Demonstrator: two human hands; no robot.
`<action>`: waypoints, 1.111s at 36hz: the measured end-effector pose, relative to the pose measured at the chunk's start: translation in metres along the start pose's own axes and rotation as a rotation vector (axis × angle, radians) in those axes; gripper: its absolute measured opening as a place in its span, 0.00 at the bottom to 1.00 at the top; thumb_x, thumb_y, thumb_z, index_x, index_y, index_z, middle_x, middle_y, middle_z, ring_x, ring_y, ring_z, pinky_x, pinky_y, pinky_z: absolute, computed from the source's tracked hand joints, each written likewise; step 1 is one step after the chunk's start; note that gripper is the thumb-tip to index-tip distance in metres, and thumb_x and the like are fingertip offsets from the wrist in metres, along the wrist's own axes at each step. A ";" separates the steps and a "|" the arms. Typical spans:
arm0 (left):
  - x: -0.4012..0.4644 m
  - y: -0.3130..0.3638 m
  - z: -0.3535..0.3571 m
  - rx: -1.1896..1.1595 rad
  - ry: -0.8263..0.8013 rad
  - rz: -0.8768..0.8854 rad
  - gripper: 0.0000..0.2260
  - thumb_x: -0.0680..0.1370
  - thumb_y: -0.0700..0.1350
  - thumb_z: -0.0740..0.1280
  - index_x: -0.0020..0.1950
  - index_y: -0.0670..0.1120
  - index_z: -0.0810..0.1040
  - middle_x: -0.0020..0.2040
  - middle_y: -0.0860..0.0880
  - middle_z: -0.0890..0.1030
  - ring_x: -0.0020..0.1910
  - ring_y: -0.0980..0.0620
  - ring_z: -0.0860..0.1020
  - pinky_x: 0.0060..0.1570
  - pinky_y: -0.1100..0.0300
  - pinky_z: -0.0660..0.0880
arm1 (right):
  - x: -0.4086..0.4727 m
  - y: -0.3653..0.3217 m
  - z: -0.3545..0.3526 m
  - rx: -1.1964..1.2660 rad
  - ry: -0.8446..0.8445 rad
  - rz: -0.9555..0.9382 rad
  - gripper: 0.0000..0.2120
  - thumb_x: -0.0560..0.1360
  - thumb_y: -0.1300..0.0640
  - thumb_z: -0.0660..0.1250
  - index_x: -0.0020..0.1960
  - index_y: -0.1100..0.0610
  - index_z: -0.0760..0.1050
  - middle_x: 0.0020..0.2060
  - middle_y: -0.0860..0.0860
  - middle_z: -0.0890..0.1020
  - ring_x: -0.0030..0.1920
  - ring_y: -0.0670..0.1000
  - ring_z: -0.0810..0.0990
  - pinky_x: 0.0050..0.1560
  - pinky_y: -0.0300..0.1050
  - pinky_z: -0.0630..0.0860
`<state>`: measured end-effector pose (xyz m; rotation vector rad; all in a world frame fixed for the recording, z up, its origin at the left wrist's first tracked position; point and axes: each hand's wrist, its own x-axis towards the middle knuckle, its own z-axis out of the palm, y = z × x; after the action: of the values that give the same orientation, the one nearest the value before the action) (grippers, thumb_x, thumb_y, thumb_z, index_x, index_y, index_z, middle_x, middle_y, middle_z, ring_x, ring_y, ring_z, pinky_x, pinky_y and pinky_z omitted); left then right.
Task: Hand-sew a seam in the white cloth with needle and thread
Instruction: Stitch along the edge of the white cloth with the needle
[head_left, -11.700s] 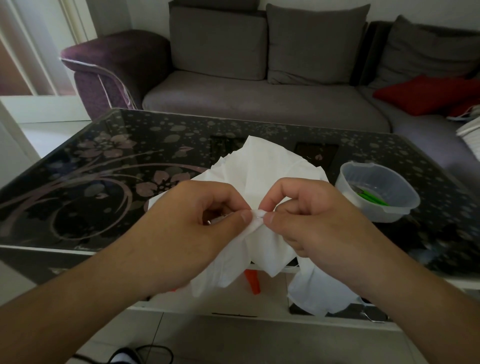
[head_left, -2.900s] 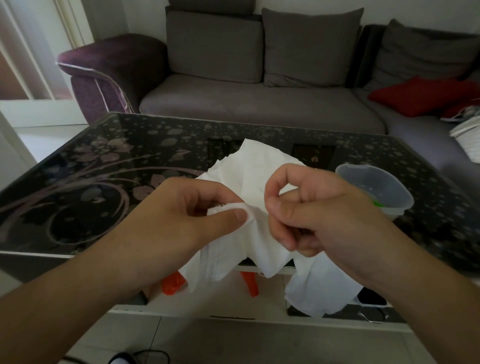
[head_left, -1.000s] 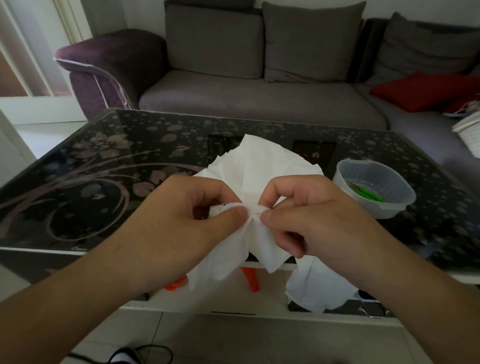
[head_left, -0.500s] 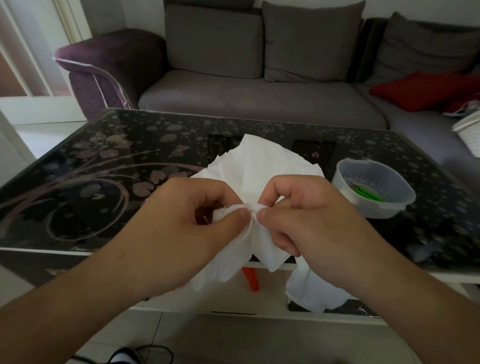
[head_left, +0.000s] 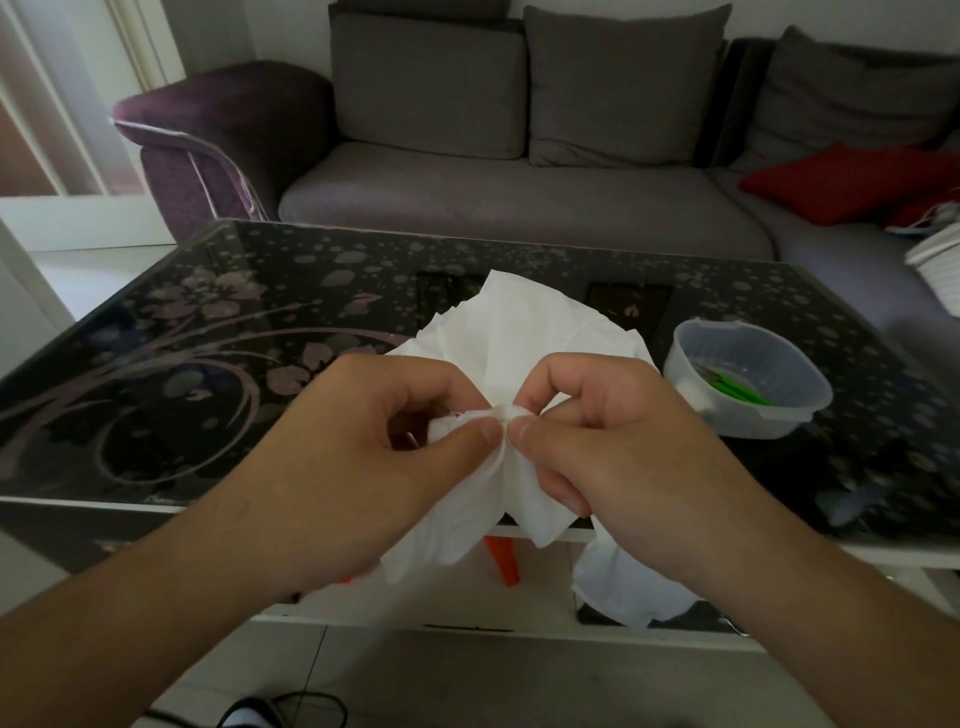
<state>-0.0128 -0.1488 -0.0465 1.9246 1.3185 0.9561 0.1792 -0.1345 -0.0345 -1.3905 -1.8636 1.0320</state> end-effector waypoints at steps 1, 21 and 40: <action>0.000 0.000 0.000 0.015 -0.001 0.001 0.06 0.77 0.54 0.68 0.46 0.57 0.85 0.42 0.60 0.85 0.43 0.57 0.85 0.42 0.61 0.81 | 0.000 0.000 0.000 0.002 -0.005 -0.003 0.08 0.82 0.54 0.67 0.43 0.51 0.78 0.22 0.49 0.75 0.24 0.42 0.72 0.36 0.38 0.72; 0.002 0.008 -0.001 -0.019 0.022 -0.085 0.09 0.75 0.56 0.67 0.44 0.57 0.85 0.42 0.61 0.85 0.45 0.61 0.83 0.43 0.73 0.78 | 0.002 0.003 -0.007 0.224 -0.089 0.004 0.07 0.80 0.62 0.66 0.44 0.57 0.80 0.23 0.52 0.73 0.26 0.47 0.67 0.35 0.46 0.70; 0.003 0.008 -0.006 -0.223 -0.027 -0.173 0.08 0.79 0.48 0.70 0.43 0.53 0.88 0.43 0.52 0.87 0.45 0.52 0.85 0.50 0.56 0.77 | 0.007 0.016 -0.011 0.490 -0.246 -0.049 0.04 0.75 0.61 0.66 0.45 0.61 0.79 0.24 0.53 0.68 0.26 0.48 0.63 0.31 0.43 0.60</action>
<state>-0.0127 -0.1482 -0.0361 1.6226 1.2817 0.9436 0.1944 -0.1228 -0.0426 -0.9595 -1.6406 1.5628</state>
